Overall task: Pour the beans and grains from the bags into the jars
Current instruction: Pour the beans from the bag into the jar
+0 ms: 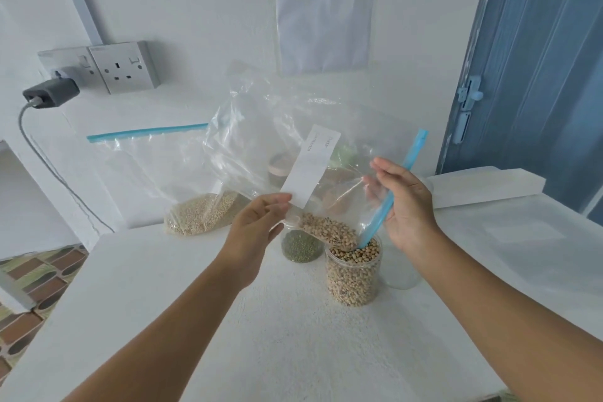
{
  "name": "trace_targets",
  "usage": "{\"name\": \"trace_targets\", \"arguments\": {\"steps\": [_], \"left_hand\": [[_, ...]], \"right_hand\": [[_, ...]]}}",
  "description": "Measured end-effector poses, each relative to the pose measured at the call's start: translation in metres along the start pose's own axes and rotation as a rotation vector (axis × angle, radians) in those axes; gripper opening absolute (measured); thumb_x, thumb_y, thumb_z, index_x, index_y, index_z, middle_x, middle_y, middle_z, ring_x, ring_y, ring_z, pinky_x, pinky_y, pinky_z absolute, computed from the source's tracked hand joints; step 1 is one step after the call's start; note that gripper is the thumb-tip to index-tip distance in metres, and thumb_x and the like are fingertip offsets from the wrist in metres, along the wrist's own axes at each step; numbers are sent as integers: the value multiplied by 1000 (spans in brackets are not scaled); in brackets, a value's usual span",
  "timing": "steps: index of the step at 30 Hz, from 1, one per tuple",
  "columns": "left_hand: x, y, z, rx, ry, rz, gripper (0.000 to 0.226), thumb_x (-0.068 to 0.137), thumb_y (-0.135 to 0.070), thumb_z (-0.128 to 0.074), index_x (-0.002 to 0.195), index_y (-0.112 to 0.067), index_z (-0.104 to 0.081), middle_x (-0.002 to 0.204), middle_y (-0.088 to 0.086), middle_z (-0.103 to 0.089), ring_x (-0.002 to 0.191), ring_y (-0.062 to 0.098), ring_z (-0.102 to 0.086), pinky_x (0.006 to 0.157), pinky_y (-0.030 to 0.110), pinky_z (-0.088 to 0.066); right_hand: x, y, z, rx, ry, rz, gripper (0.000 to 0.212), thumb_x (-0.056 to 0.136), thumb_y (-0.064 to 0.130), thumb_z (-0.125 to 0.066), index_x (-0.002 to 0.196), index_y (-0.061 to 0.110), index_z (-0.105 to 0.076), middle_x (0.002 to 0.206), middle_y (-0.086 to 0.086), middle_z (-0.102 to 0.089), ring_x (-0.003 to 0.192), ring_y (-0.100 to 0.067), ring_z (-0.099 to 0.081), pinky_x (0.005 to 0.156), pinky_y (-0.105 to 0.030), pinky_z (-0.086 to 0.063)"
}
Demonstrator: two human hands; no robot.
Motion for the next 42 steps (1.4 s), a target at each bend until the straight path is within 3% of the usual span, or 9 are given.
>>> {"name": "trace_targets", "arguments": {"steps": [13, 17, 19, 21, 23, 30, 36, 39, 42], "left_hand": [[8, -1, -12, -1, -31, -89, 24, 103, -3, -62, 110, -17, -81, 124, 22, -70, 123, 35, -66, 106, 46, -53], [7, -5, -19, 6, -10, -93, 25, 103, -3, -60, 110, -16, -81, 118, 16, -74, 118, 27, -69, 106, 43, -52], [6, -8, -26, -2, 17, -86, 26, 103, -2, -58, 110, -14, -80, 107, 9, -75, 107, 18, -71, 105, 41, -51], [6, -9, -30, -15, 27, -82, 26, 104, 0, -56, 111, -12, -79, 101, 7, -72, 101, 13, -70, 102, 38, -53], [8, -11, -29, -24, 17, -89, 25, 104, 1, -56, 112, -10, -78, 101, 8, -71, 100, 14, -70, 102, 39, -54], [11, -20, -26, -97, 0, -146, 22, 101, 1, -59, 109, -7, -78, 101, 8, -73, 104, 20, -70, 101, 41, -57], [7, -21, -31, -124, 37, -178, 24, 100, 1, -60, 104, -11, -80, 97, 4, -74, 97, 14, -71, 94, 29, -58], [2, -6, -29, -113, 73, -96, 22, 92, -11, -66, 99, -21, -85, 109, -4, -76, 113, 11, -68, 108, 37, -49], [-2, 13, -30, -82, 148, 15, 27, 88, -17, -67, 109, -23, -84, 128, -6, -74, 133, 11, -59, 119, 43, -38]], "right_hand": [[-3, -2, 23, -72, 15, 10, 19, 95, -1, -67, 98, 13, -80, 120, -2, -76, 112, -28, -73, 94, -37, -59], [-9, -3, 23, -323, 113, 103, 18, 88, 6, -78, 93, 23, -83, 117, 1, -76, 120, -28, -67, 101, -44, -57], [-13, -6, 20, -456, 197, 137, 21, 88, 6, -78, 95, 25, -83, 115, 8, -77, 121, -20, -66, 105, -40, -54], [-14, -9, 21, -521, 239, 128, 23, 89, 6, -78, 96, 27, -83, 114, 11, -77, 122, -11, -66, 110, -41, -51], [-11, -10, 23, -547, 247, 131, 23, 91, 6, -76, 94, 27, -84, 113, 6, -78, 119, -14, -68, 112, -47, -49], [-11, -12, 28, -420, 205, 88, 27, 96, 1, -68, 90, 22, -84, 114, -2, -78, 116, -27, -70, 104, -53, -55], [-14, -12, 27, -341, 187, 52, 15, 97, -1, -64, 103, 7, -76, 109, 1, -79, 104, -26, -76, 94, -42, -61], [-14, -14, 30, -328, 186, 53, 16, 96, -2, -64, 104, 7, -76, 107, -3, -79, 101, -26, -77, 87, -35, -62], [-13, -16, 31, -303, 185, 47, 19, 97, -6, -62, 102, 6, -76, 104, -3, -80, 95, -22, -77, 79, -27, -61]]}}
Point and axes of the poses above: each hand's wrist, its own x-axis towards the middle knuckle, its own z-axis out of the back of the hand, y = z × x, the point moved 4 cm from there along x, towards the middle knuckle
